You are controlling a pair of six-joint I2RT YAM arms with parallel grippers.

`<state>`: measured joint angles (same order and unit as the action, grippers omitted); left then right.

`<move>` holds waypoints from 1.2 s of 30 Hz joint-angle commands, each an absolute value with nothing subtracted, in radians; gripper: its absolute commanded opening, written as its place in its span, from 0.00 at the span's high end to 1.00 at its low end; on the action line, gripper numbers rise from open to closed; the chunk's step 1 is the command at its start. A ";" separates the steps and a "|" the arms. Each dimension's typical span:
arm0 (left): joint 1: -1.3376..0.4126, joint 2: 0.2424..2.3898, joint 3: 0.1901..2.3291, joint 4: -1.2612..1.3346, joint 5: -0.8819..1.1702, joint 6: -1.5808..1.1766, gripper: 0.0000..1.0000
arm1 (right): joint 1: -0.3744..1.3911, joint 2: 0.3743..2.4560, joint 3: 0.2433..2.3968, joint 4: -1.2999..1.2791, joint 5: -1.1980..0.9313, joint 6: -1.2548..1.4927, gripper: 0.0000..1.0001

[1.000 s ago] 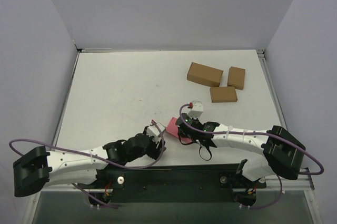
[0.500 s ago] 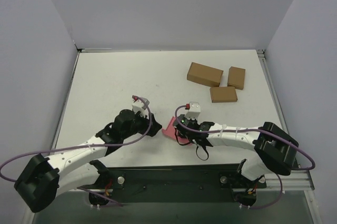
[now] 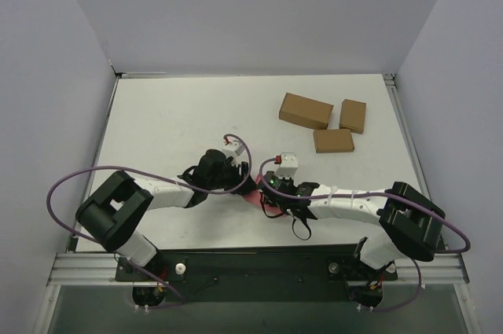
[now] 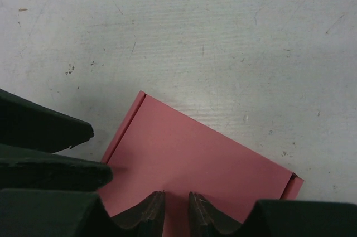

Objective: Fold the paper box

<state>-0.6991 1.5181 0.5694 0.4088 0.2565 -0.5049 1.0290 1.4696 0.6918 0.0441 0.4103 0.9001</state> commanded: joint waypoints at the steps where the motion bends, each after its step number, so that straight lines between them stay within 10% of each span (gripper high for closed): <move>1: -0.696 1.604 0.615 0.453 0.272 -0.479 0.41 | 1.049 1.461 0.686 -0.080 0.436 0.844 0.69; 11: -0.692 1.504 0.618 0.394 0.245 -0.471 0.30 | 1.057 1.243 0.693 -0.114 0.336 0.504 0.32; 36: -0.373 1.057 0.906 -0.320 0.359 -0.427 0.14 | 1.330 1.644 0.897 -0.190 0.722 0.167 0.28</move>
